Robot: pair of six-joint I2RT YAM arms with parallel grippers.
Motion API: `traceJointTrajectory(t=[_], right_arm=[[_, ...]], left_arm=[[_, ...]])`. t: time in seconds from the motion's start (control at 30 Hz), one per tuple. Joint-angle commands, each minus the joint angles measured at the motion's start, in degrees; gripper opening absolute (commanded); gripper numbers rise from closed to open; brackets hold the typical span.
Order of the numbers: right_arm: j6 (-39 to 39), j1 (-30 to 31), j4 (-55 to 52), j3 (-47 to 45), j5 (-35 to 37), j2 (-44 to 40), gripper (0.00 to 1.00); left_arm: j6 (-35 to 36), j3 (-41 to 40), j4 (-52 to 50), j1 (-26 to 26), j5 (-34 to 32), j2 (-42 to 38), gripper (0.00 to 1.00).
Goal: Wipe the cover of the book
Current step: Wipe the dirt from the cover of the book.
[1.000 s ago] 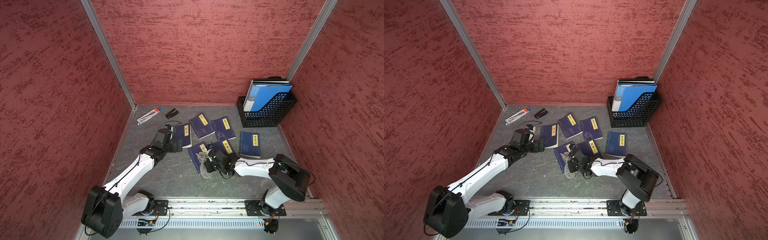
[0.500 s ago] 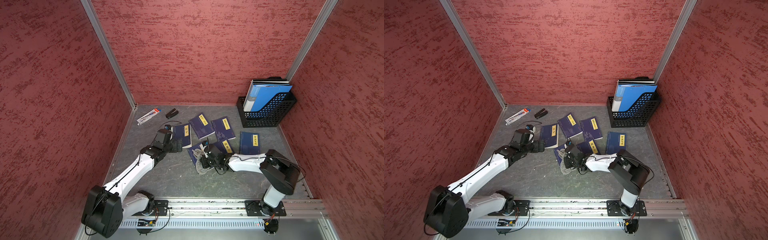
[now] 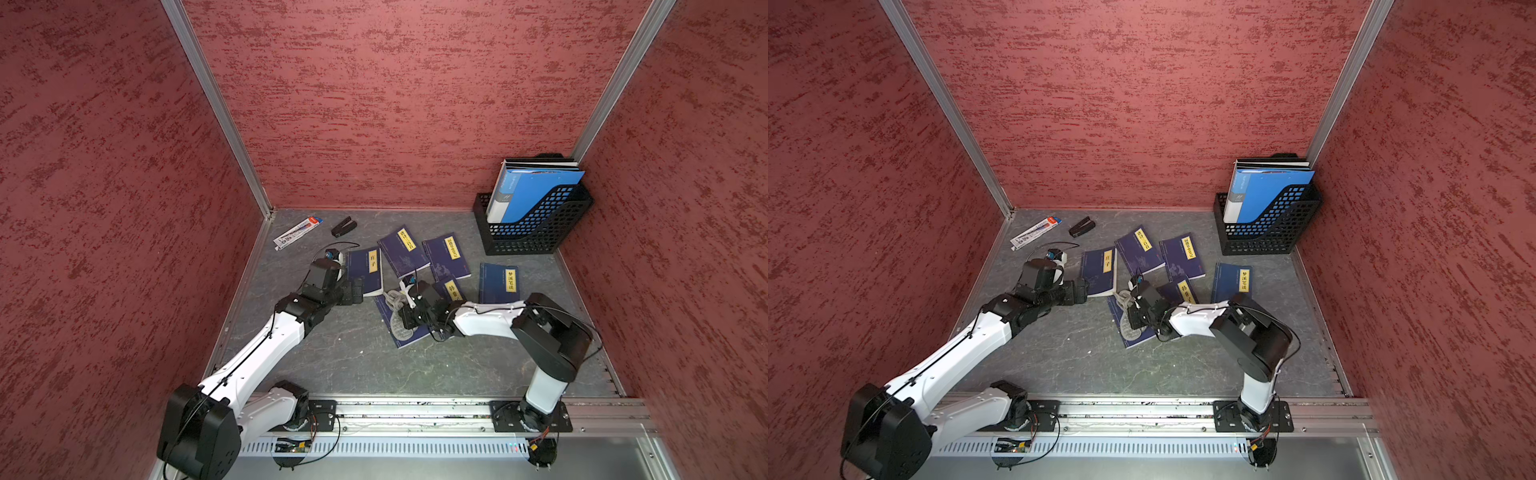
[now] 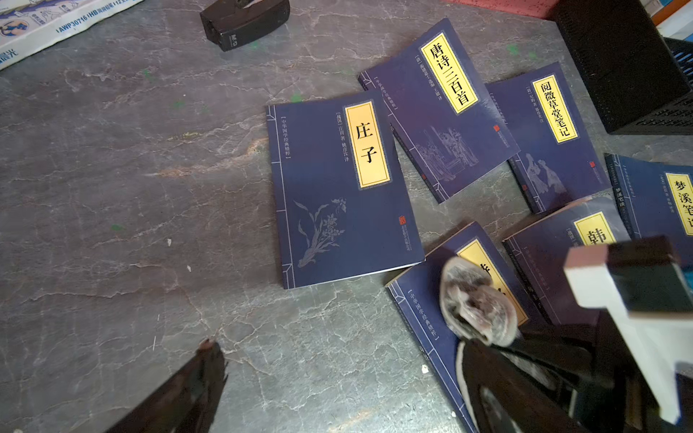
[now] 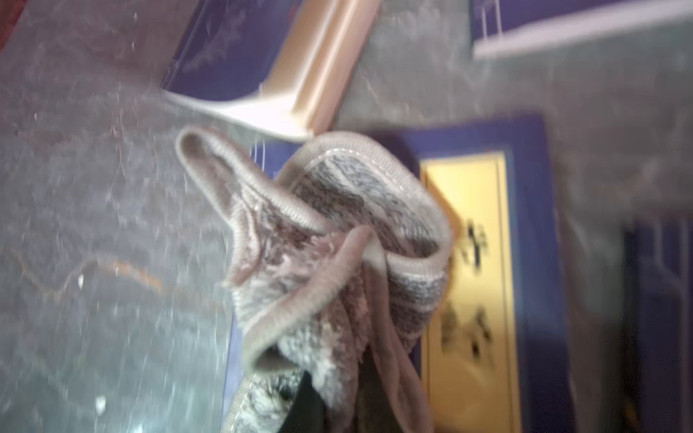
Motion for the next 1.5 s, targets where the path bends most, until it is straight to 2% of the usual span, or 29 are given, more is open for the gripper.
traceJointTrajectory(t=[0.0,0.13,0.47,0.73,0.83,1.13,1.47], right_arm=[[3.7,2.8,-6.8,-6.2,-1.6,-2.4,0.1],[5.5,4.0,-3.9,-8.0,-0.7,-2.4,0.1],[0.0,1.9,-4.9,11.1,1.6,14.3,0.09],[-2.2,-0.2,-4.8,13.9,0.6,16.8,0.09],[-2.1,-0.3,-4.8,11.2,-1.0,15.3,0.09],[2.2,2.6,-2.6,-5.8,-3.7,2.9,0.09],[6.5,5.7,-4.2,-13.4,-5.1,-6.3,0.1]], left_arm=[[-0.3,-0.1,1.3,-0.2,-0.2,1.2,1.0],[-0.3,0.2,2.1,-0.1,0.0,2.8,1.0],[-1.3,1.0,-0.4,-0.2,-0.8,1.3,1.0],[-1.7,1.0,-0.9,-0.2,-0.9,0.5,1.0],[-1.8,1.2,-0.9,-0.2,-0.9,0.7,1.0],[-1.9,0.9,0.6,-0.2,-1.3,1.4,1.0],[-2.4,3.1,2.7,-0.3,0.0,5.7,1.0]])
